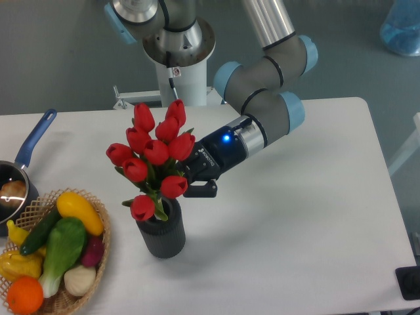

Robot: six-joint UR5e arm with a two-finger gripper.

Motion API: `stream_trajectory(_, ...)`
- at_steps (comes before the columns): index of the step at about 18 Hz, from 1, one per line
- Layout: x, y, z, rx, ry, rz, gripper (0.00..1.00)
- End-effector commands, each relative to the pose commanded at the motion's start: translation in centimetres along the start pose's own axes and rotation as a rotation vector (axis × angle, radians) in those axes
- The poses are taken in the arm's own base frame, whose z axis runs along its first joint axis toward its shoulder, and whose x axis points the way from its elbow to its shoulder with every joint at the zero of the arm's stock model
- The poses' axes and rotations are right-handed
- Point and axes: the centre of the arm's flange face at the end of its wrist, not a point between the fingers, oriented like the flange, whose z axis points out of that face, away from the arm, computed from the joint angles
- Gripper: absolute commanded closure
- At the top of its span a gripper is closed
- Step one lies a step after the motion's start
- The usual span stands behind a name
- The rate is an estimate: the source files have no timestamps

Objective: Insert the flowers into the vase
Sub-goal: 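Push the tulip stems deeper into the vase and settle them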

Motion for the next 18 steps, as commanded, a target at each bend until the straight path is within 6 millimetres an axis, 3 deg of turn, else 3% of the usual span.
stream_trajectory(18, 0.9, 4.0, -0.2, -0.001, -0.004, 0.009, 0.77)
